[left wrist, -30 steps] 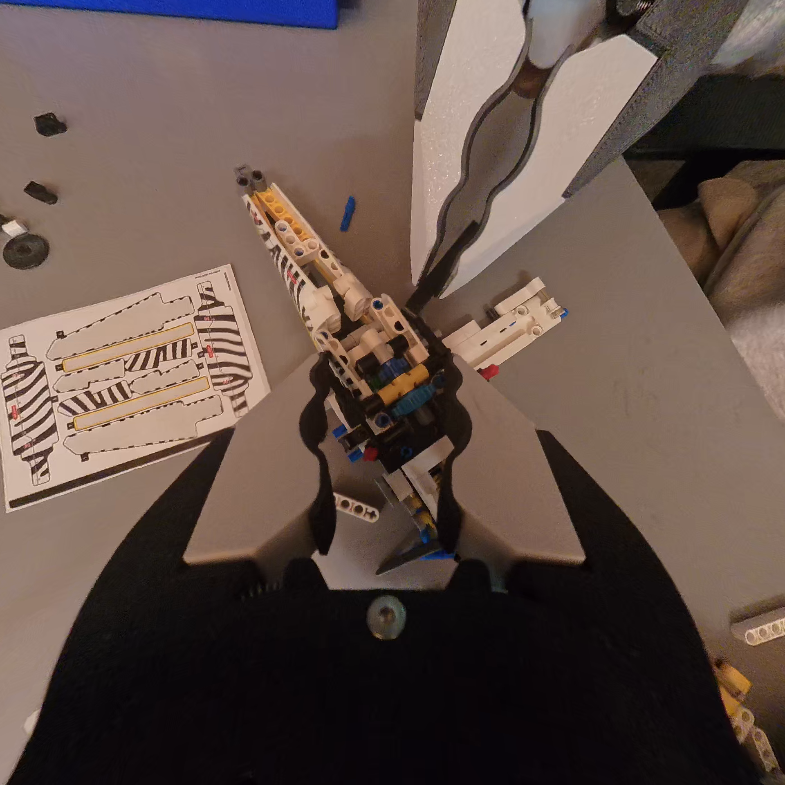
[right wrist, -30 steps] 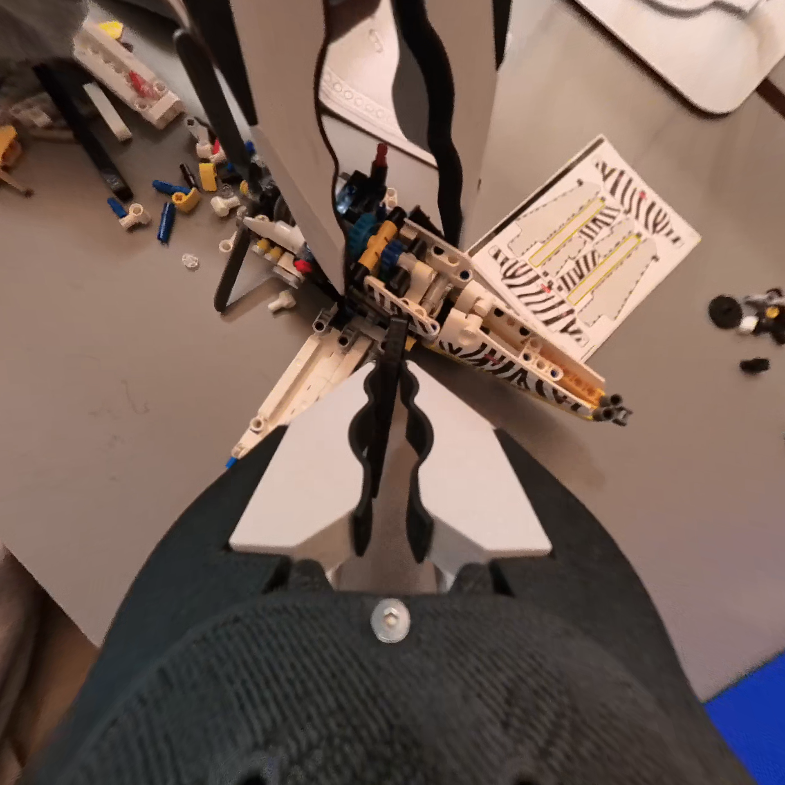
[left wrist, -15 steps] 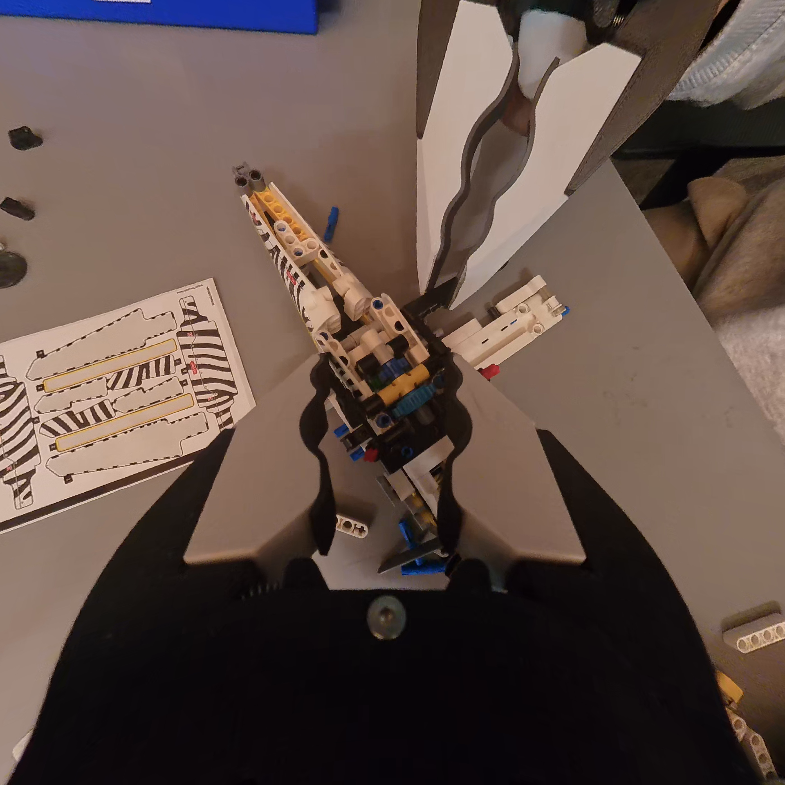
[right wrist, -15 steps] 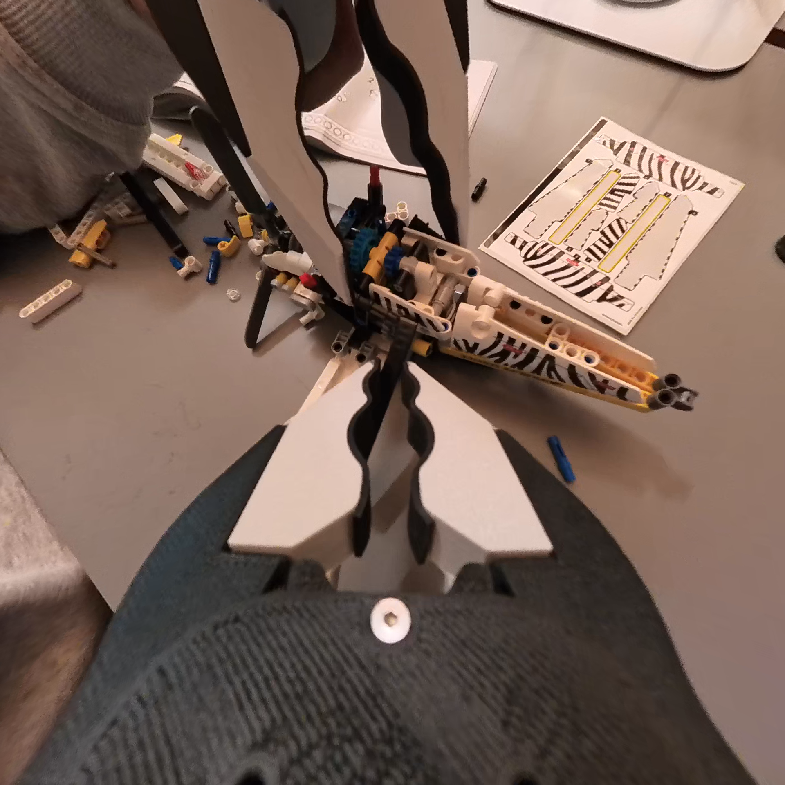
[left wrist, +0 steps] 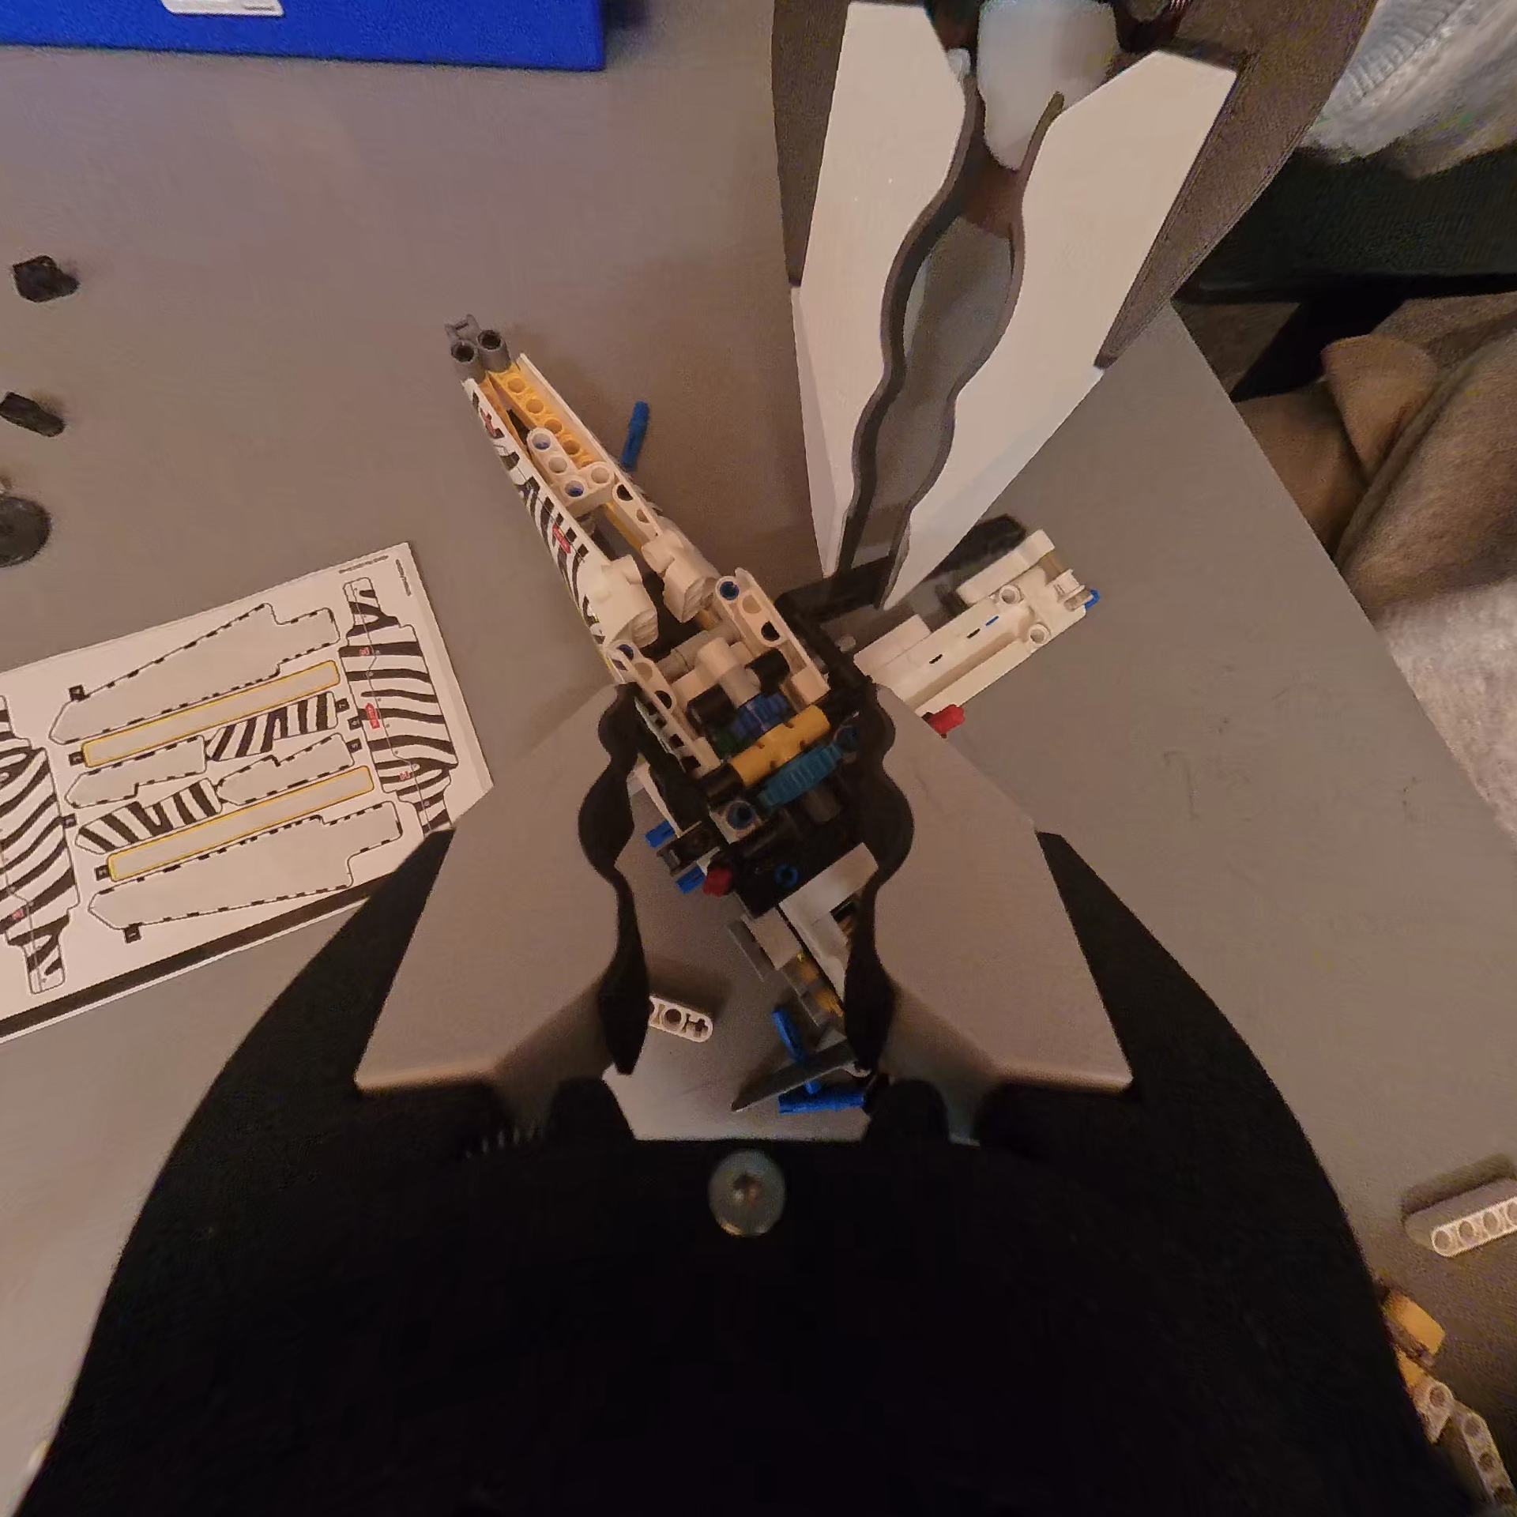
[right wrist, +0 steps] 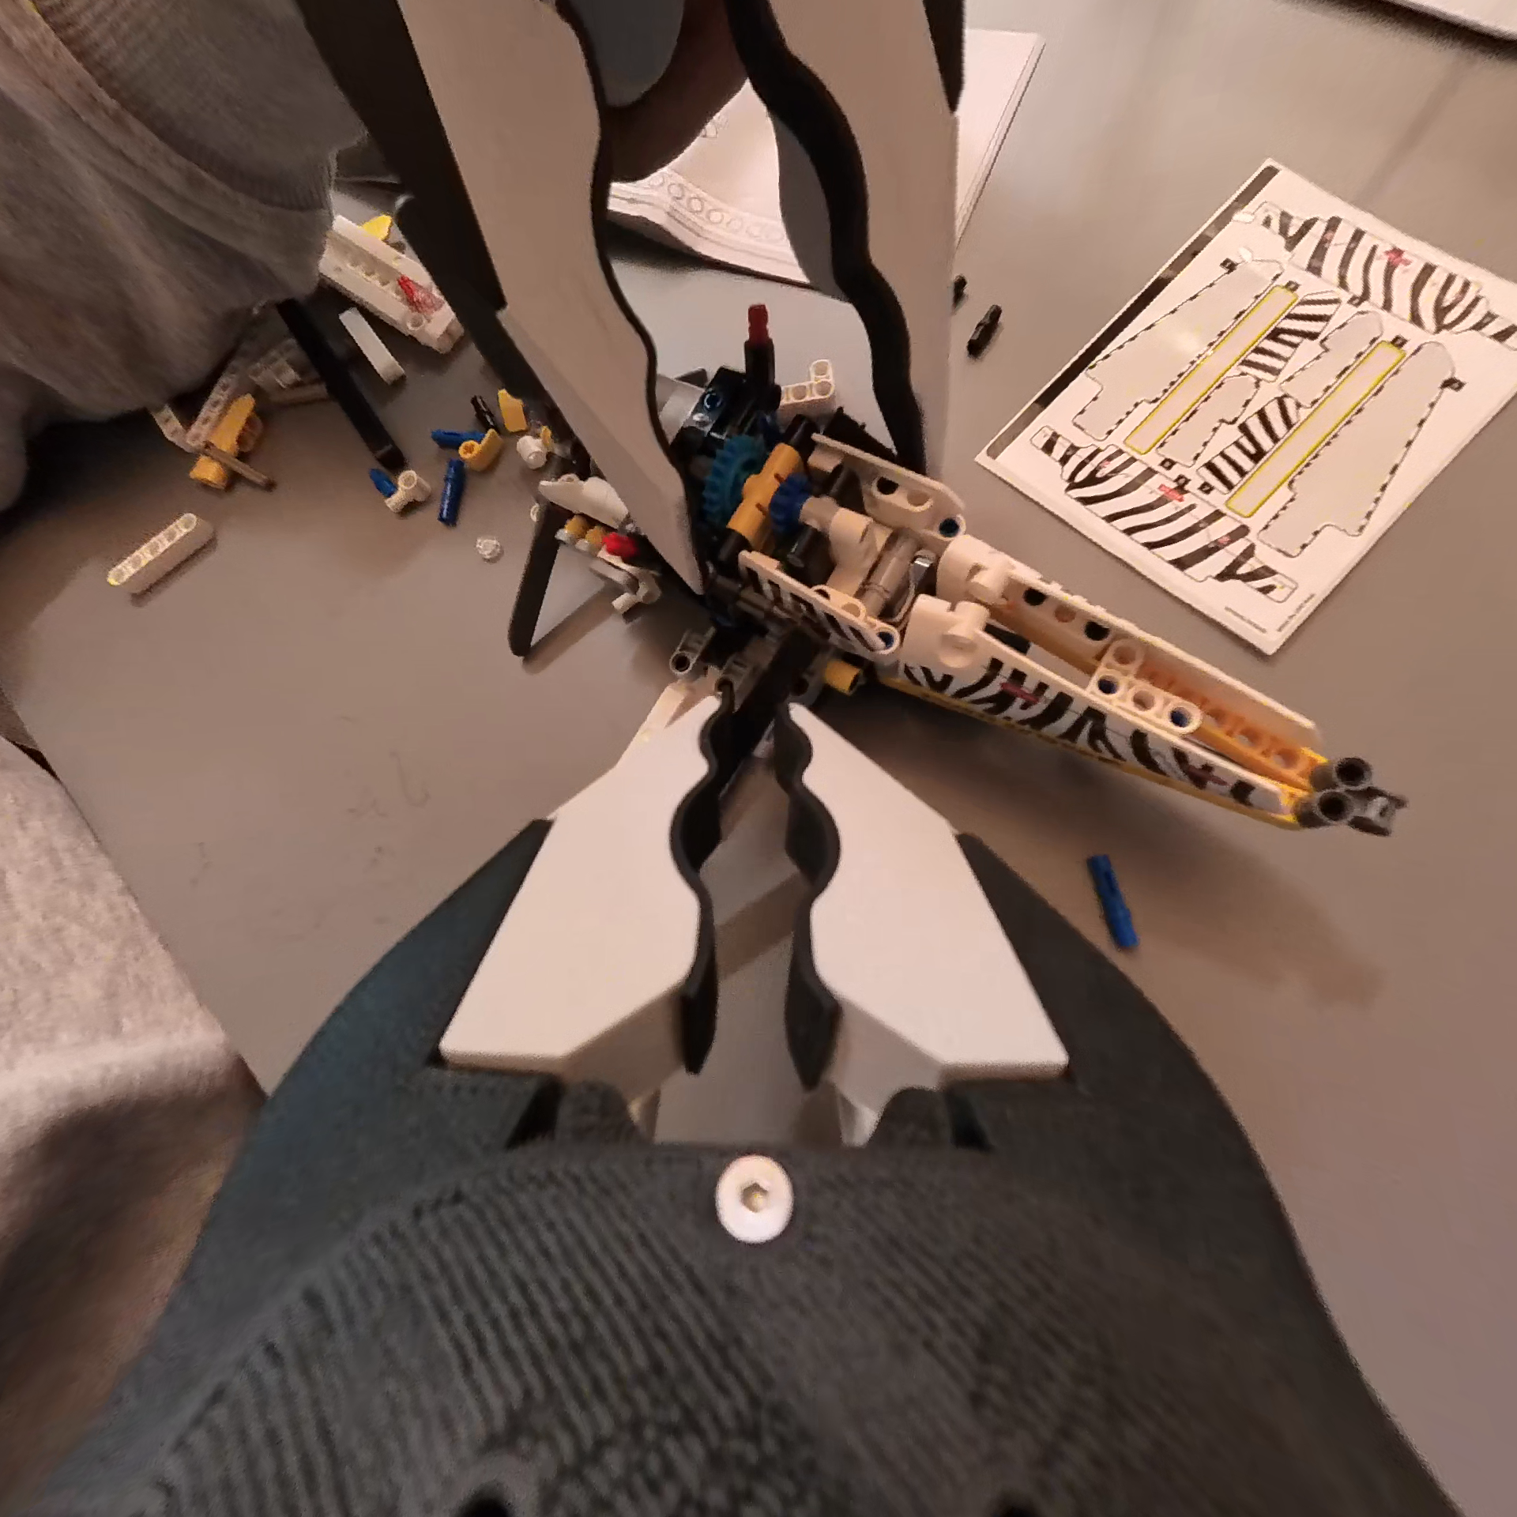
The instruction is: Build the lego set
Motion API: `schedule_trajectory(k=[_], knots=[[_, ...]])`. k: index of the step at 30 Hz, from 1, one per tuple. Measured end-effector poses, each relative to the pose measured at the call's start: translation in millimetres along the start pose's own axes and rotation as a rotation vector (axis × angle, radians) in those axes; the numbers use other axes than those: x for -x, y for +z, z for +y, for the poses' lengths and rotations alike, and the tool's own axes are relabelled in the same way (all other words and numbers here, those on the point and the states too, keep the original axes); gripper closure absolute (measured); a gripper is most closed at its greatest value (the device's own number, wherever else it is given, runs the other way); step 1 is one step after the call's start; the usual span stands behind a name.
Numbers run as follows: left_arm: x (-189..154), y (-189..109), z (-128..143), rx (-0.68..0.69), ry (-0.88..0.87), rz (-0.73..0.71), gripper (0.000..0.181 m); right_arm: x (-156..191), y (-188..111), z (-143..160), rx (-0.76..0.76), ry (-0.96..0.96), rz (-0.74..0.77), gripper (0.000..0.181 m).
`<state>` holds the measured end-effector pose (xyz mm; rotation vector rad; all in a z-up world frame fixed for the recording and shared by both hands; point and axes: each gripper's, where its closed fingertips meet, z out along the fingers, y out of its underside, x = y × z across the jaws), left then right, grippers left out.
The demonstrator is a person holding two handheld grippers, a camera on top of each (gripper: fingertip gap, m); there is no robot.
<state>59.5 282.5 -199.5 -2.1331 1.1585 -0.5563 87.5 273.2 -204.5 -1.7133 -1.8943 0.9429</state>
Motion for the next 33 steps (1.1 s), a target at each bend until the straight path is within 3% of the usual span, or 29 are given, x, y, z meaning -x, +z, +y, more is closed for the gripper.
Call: schedule_trajectory(k=[18, 33], knots=[[0.0, -0.3, 0.0, 0.002, 0.002, -0.002, 0.128, -1.3, -7.0, -5.8, -0.013, -0.055, 0.012, 0.174], [0.1, -0.6, 0.2, -0.01, -0.001, 0.009, 0.128, 0.4, -4.7, -6.9, -0.063, -0.018, -0.109, 0.174]])
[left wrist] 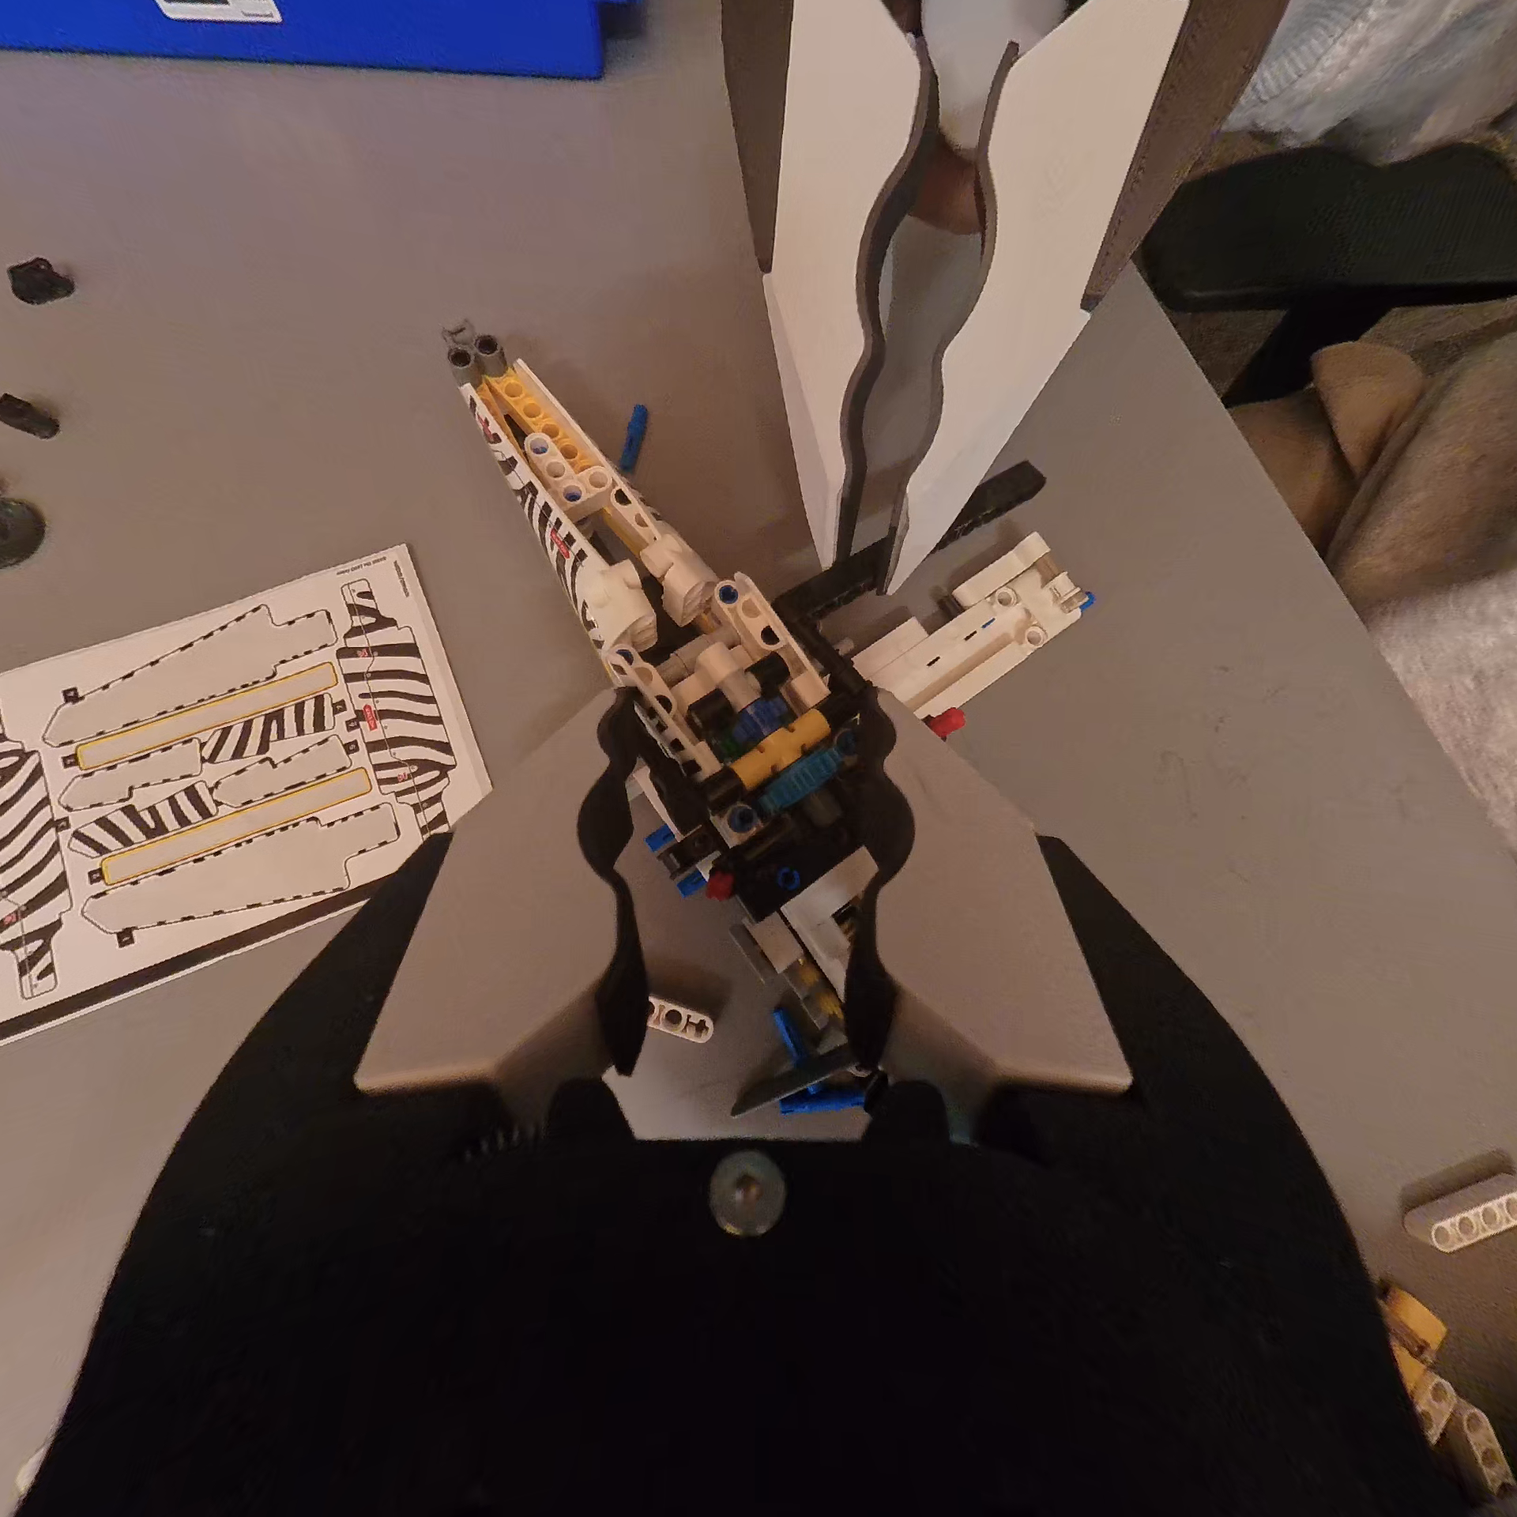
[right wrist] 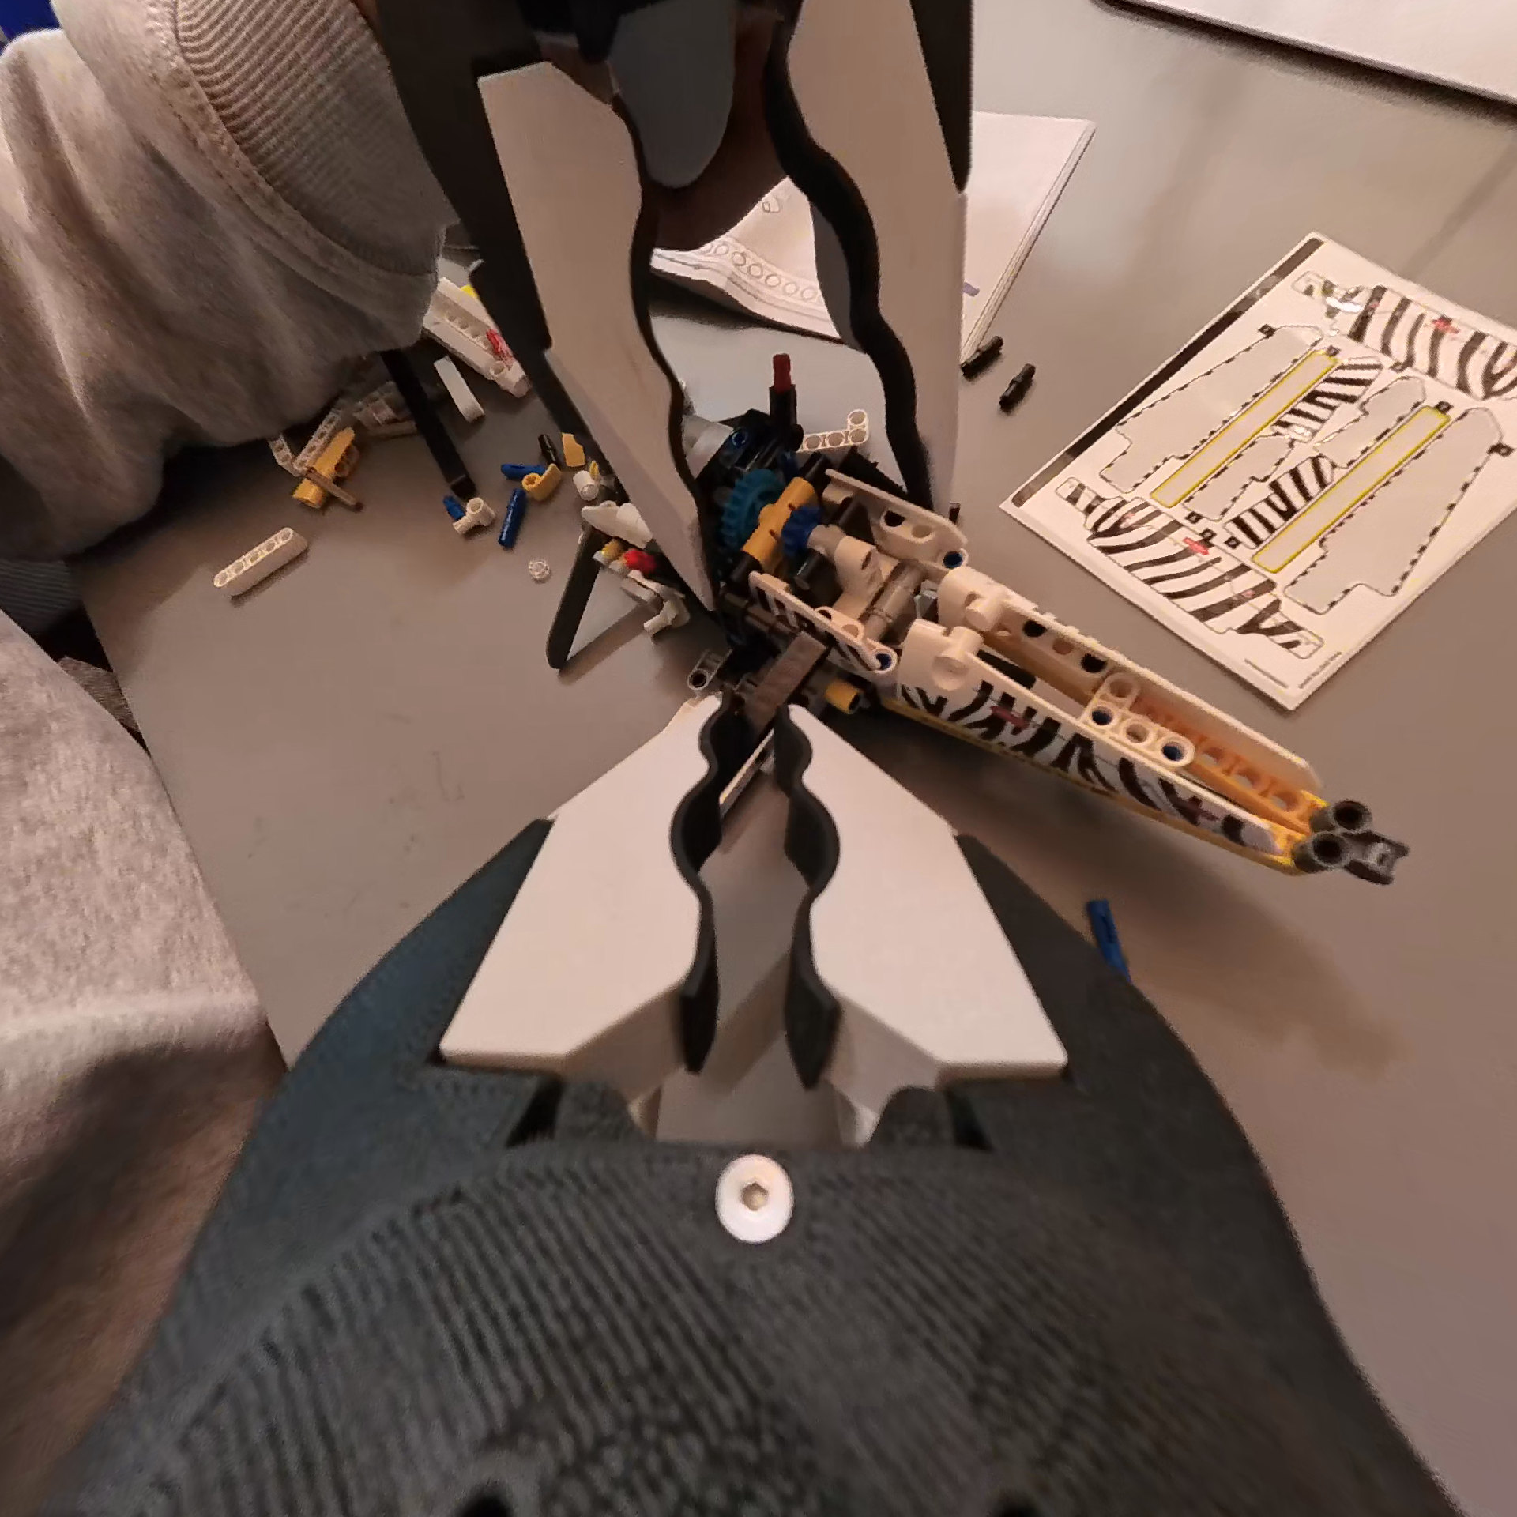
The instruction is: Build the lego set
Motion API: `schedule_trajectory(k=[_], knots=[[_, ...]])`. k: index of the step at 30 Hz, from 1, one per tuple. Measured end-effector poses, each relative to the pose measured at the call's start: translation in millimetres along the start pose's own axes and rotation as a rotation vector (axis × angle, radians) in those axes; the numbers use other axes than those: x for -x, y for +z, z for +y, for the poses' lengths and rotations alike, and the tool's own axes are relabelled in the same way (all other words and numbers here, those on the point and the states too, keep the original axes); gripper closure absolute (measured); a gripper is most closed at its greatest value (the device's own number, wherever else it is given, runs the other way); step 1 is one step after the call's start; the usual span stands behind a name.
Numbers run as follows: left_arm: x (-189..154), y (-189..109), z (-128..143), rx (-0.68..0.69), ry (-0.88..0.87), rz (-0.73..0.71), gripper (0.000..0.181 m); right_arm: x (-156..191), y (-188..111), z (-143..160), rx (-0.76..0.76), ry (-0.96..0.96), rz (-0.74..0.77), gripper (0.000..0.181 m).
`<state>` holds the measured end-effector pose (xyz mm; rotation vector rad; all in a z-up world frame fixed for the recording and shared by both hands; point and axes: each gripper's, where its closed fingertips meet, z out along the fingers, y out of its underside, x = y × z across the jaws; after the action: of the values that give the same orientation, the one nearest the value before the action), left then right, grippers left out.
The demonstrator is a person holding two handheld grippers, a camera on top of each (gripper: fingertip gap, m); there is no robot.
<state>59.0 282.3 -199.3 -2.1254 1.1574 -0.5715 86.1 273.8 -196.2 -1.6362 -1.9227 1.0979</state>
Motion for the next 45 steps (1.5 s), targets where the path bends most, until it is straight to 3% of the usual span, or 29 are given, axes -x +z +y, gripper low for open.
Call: schedule_trajectory(k=[16, 28, 30, 35, 39, 45], knots=[[-0.4, -0.1, 0.1, -0.007, -0.001, 0.01, 0.128, 0.7, 0.6, 1.2, 0.021, -0.088, -0.116, 0.174], [1.7, 0.9, -1.0, -0.005, -0.014, -0.012, 0.127, -8.4, -3.9, 25.5, 0.023, 0.066, 0.02, 0.175], [1.8, 0.8, -0.9, -0.004, -0.018, -0.011, 0.127, -12.1, -6.2, 31.7, 0.037, 0.071, 0.067, 0.171], [2.1, 0.9, -0.9, -0.01, -0.026, -0.007, 0.127, -12.3, -1.9, 22.0, -0.062, 0.064, 0.119, 0.134], [2.0, 1.0, -0.8, -0.008, -0.025, -0.009, 0.127, -19.4, 3.0, 30.8, -0.03, 0.137, 0.189, 0.132], [2.5, 1.1, -0.8, -0.015, -0.035, -0.003, 0.127, -22.5, -12.4, 35.8, -0.051, 0.166, 0.308, 0.136]])
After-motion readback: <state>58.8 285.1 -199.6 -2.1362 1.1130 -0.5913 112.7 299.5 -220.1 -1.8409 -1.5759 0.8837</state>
